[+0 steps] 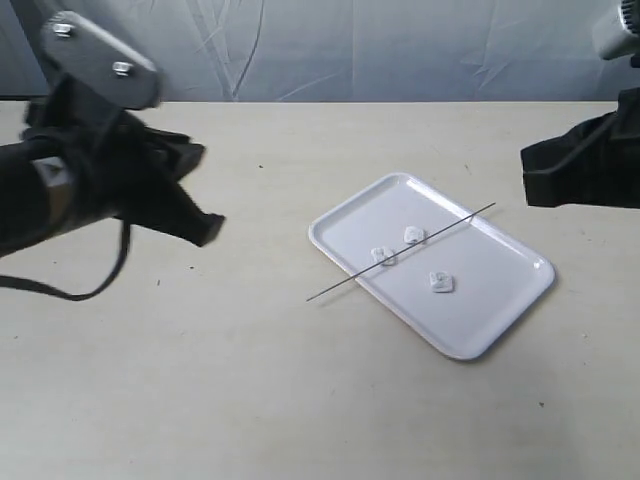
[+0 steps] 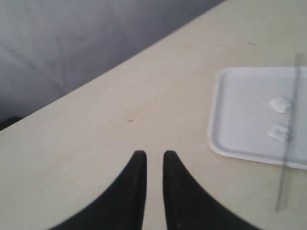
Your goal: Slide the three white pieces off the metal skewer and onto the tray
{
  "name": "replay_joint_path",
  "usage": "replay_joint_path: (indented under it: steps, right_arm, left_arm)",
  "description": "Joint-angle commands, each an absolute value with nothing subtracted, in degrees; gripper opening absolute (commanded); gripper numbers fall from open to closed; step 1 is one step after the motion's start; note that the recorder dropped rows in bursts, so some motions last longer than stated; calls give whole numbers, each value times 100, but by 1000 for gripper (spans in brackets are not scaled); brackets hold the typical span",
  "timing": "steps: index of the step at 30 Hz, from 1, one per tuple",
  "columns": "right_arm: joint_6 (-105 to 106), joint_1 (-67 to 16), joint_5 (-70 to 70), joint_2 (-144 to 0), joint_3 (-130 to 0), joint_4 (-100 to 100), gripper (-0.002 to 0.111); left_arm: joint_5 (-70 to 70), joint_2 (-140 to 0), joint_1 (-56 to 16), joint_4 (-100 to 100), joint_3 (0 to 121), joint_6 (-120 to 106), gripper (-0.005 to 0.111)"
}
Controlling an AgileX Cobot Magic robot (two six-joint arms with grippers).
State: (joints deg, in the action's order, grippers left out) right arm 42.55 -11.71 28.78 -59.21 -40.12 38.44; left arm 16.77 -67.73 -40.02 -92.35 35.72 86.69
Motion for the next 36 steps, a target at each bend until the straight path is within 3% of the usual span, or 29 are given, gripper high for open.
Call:
replay_joint_path:
  steps: [1,3,10,15,20,36]
  right_arm:
    - [4182,-1050,2759,-5289,-4028,3628,-1]
    - [4174,-898,2785,-4982,-3992,3692,-1]
    - [4174,-730,2857,-3791,-3005,3843,-1]
    - [4174,-730,2528,-2851,-2202,4859,-1]
    - [4174,-730,2463,-2298,-2065,4754,-1]
    - [4174,-744,2076,-2034,-2065,4523,-1]
  left_arm:
    - [2902,-5277,-3954,-7717,2940,7893,7]
    - [2932,-4518,-3954,-7383,2697,7838,0]
    - [2935,-1795,-3954,-6855,1974,7546,0]
    - [3580,-658,-3954,-6743,1890,7599,0]
    - [4173,-337,-3954,-6268,1890,7599,0]
    - [3852,-287,-3954,-5847,1890,7592,0]
